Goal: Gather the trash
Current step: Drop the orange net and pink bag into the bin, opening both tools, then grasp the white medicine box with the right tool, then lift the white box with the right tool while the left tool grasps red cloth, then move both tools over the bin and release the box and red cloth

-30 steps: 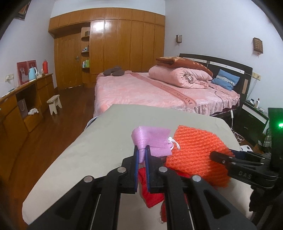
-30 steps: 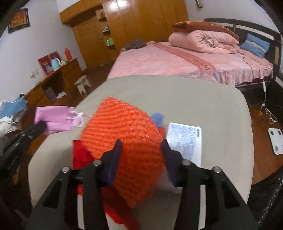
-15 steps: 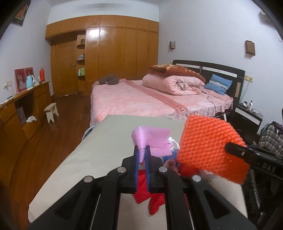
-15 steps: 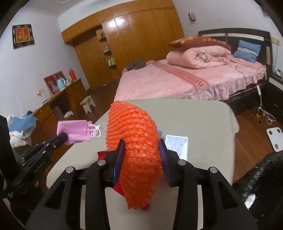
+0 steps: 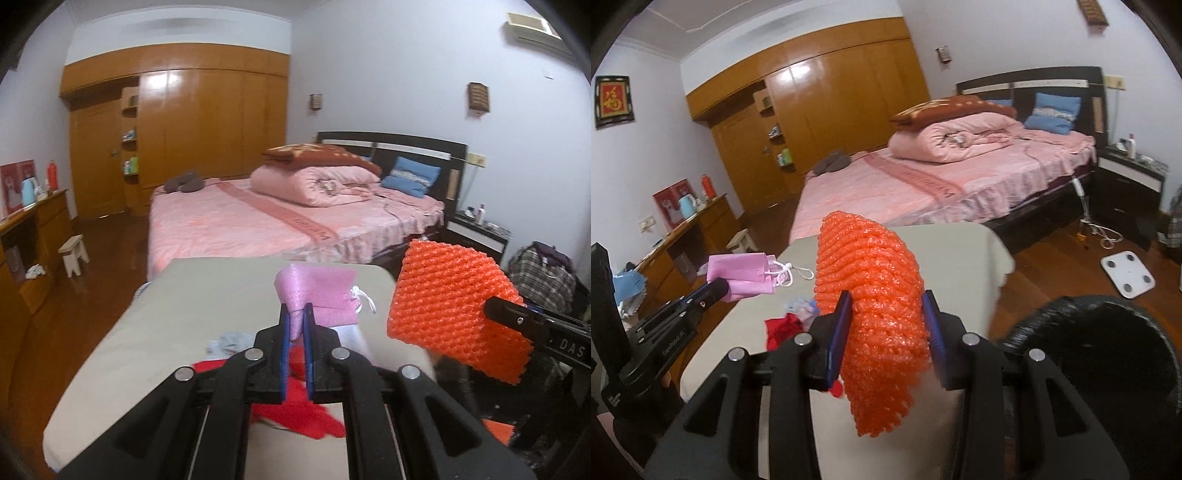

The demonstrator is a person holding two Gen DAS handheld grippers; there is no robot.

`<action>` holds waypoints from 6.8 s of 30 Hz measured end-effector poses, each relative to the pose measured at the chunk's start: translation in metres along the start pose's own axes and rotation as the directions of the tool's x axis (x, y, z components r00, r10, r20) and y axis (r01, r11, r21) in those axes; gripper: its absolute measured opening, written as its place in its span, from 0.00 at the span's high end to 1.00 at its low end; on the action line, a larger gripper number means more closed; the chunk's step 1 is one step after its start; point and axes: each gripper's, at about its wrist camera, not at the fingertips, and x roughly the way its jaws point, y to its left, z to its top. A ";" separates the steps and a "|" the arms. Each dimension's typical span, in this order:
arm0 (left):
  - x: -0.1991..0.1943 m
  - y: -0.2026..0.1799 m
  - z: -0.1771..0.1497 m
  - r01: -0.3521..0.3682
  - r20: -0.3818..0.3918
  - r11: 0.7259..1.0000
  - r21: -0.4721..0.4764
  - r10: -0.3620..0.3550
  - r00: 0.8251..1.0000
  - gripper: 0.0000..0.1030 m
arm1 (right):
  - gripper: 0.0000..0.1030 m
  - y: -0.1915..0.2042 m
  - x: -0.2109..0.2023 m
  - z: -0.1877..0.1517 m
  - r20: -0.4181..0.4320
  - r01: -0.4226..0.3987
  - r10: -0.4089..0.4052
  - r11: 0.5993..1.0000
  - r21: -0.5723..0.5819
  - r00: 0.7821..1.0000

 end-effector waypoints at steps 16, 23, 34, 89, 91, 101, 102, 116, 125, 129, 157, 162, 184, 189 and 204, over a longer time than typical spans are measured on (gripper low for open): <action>0.008 -0.126 -0.009 0.259 -0.053 0.961 0.099 -0.255 0.966 0.94 | 0.64 -0.099 -0.071 -0.043 0.009 0.235 -0.238 0.966 0.108 0.971; 0.013 -0.185 -0.020 0.360 -0.093 0.921 0.148 -0.349 0.932 0.94 | 0.61 -0.143 -0.096 -0.062 -0.009 0.338 -0.341 0.928 0.160 0.940; 0.020 -0.207 -0.033 0.396 -0.142 0.902 0.168 -0.376 0.916 0.55 | 0.16 -0.164 -0.113 -0.085 -0.014 0.466 -0.469 0.873 0.143 0.883; 0.083 0.092 -0.069 -0.209 -0.156 0.978 -0.009 0.205 0.966 0.14 | 0.06 0.036 0.184 -0.056 -0.202 0.143 -0.158 0.986 -0.090 0.966; 0.085 0.092 -0.069 -0.206 -0.157 0.978 -0.011 0.202 0.967 0.14 | 0.06 0.038 0.191 -0.057 -0.215 0.143 -0.161 0.985 -0.097 0.963; 0.090 0.090 -0.073 -0.199 -0.166 0.980 -0.009 0.195 0.967 0.14 | 0.06 0.019 0.186 -0.063 -0.241 0.212 -0.232 0.972 -0.103 0.942; 0.091 0.090 -0.074 -0.198 -0.168 0.980 -0.010 0.193 0.967 0.14 | 0.06 0.018 0.185 -0.063 -0.242 0.201 -0.218 0.975 -0.094 0.945; 0.093 0.087 -0.077 -0.179 -0.180 0.984 -0.022 0.172 0.968 0.24 | 0.35 0.029 0.218 -0.060 -0.311 0.120 -0.148 0.987 -0.107 0.939; 0.105 0.085 -0.075 -0.159 -0.204 0.987 -0.031 0.149 0.968 0.24 | 0.44 0.030 0.204 -0.064 -0.301 0.105 -0.123 0.991 -0.077 0.946; 0.118 0.084 -0.078 -0.127 -0.249 0.991 -0.038 0.114 0.962 0.48 | 0.42 0.031 0.204 -0.067 -0.308 0.106 -0.128 0.991 -0.087 0.943; 0.040 0.083 -0.023 -0.064 -0.079 0.995 -0.081 0.058 0.995 0.96 | 0.46 0.043 0.114 -0.029 -0.166 0.049 -0.058 0.997 -0.057 0.984; 0.019 0.073 -0.012 -0.037 -0.039 0.996 -0.084 0.034 0.999 0.96 | 0.46 0.043 0.090 -0.018 -0.133 0.046 -0.054 0.997 -0.061 0.990; -0.024 -0.023 0.034 0.154 0.079 0.988 -0.013 -0.152 0.985 0.96 | 0.46 0.001 -0.011 0.005 -0.001 0.142 -0.142 0.990 -0.027 0.990; -0.022 -0.055 0.032 0.214 0.069 0.977 0.004 -0.214 0.974 0.96 | 0.46 -0.021 -0.037 -0.001 0.010 0.196 -0.196 0.981 -0.001 0.981; -0.025 -0.158 0.032 0.422 0.034 0.902 0.086 -0.426 0.904 0.96 | 0.46 -0.093 -0.100 -0.026 0.026 0.367 -0.369 0.927 0.075 0.929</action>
